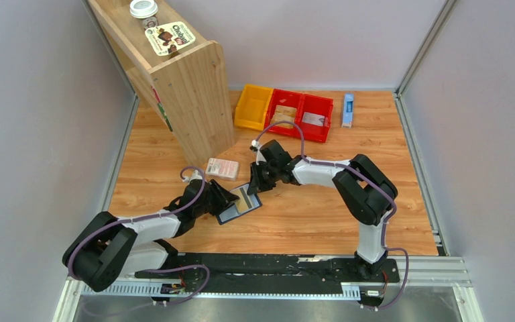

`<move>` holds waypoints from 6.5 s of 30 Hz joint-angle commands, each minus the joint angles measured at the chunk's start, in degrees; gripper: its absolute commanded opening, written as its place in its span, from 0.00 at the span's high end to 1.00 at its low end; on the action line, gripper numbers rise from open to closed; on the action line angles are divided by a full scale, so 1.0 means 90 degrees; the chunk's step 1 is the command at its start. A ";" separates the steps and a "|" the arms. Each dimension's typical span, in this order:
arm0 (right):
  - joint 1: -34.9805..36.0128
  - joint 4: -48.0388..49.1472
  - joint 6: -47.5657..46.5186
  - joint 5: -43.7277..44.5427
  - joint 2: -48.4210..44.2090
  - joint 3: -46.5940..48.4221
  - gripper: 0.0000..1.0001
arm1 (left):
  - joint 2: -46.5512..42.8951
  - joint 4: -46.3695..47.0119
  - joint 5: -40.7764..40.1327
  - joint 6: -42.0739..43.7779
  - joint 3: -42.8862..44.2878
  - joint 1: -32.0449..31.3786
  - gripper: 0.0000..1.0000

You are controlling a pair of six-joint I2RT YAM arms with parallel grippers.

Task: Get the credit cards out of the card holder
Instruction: Remove the credit card from the card holder.

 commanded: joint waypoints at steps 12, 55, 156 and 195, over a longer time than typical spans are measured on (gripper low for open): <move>0.0188 0.0229 0.0089 0.0019 0.0209 -0.0276 0.90 | -0.0006 0.0892 0.0050 -0.0131 -0.0414 0.0009 0.66; 0.0188 0.0190 0.0128 0.0147 0.0434 -0.0247 0.89 | -0.1231 -0.0964 -0.0479 0.0376 -0.0190 0.0009 0.54; 0.0452 0.0092 0.0177 0.0117 0.0561 -0.0003 0.83 | -0.2312 -0.1559 -0.0507 -0.0258 -0.0932 0.0145 0.68; 0.0139 -0.0083 0.0245 0.0342 0.0367 0.0270 0.81 | -0.3260 -0.5209 -0.1220 0.1604 0.0911 0.0175 1.00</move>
